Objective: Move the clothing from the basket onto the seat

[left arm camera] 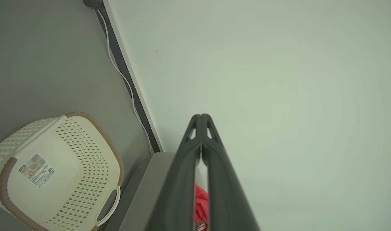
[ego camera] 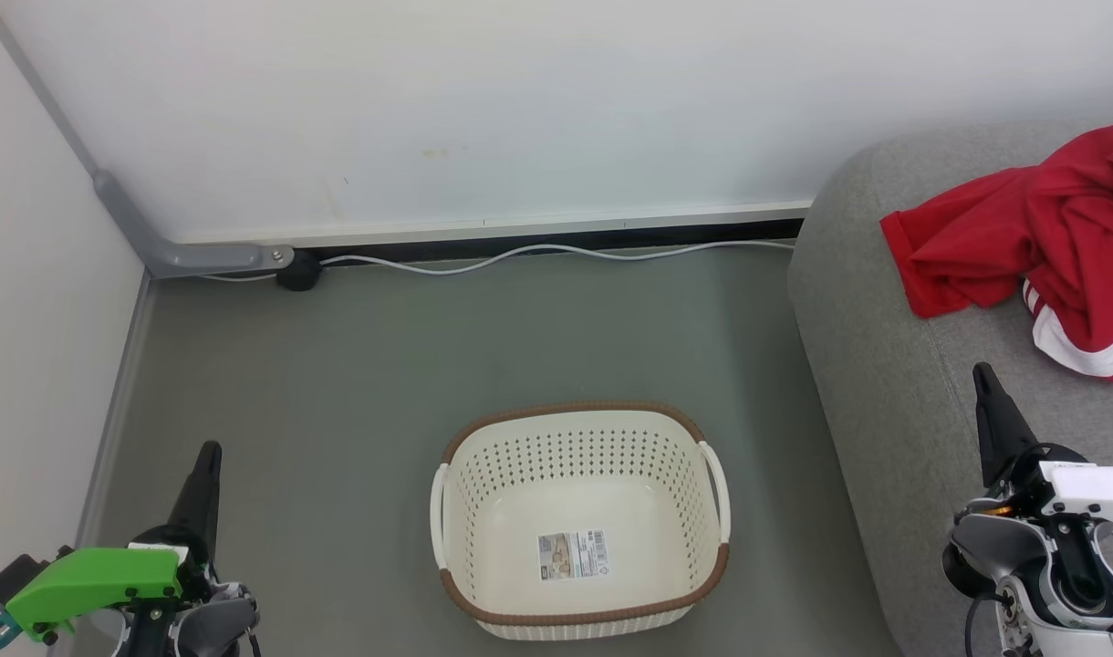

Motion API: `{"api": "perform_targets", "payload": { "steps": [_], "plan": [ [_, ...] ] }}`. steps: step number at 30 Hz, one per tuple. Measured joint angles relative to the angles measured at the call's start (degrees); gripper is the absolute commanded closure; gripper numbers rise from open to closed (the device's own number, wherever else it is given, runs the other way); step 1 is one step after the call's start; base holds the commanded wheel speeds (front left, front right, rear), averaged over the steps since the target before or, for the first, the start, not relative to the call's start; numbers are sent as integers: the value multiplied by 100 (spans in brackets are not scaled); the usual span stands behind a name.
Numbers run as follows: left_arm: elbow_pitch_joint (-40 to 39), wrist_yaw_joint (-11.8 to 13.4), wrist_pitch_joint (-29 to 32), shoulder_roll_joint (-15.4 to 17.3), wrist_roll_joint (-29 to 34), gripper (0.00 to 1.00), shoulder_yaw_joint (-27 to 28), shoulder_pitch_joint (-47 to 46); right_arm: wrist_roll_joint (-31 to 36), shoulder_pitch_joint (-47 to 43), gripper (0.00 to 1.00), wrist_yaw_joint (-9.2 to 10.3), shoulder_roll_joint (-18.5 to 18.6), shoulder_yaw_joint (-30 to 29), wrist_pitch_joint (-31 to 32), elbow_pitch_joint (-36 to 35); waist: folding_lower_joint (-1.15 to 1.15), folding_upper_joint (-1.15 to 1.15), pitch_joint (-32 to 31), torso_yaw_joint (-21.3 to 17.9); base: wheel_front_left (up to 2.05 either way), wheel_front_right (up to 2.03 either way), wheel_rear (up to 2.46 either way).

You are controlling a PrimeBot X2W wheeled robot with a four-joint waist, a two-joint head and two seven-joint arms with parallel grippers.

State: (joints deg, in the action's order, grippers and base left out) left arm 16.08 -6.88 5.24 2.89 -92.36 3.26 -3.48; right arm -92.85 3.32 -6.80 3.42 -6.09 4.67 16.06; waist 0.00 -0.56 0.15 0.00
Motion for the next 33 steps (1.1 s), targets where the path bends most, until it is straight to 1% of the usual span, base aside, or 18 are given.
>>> {"api": "perform_targets", "payload": {
  "steps": [33],
  "plan": [
    [7, 0, 0, -1, 0, 100, 10, -2, 0, 1, 100, -1, -5, -11, 0, -2, 0, 0, 0, 0, 0, 0, 0]
  ]
}}
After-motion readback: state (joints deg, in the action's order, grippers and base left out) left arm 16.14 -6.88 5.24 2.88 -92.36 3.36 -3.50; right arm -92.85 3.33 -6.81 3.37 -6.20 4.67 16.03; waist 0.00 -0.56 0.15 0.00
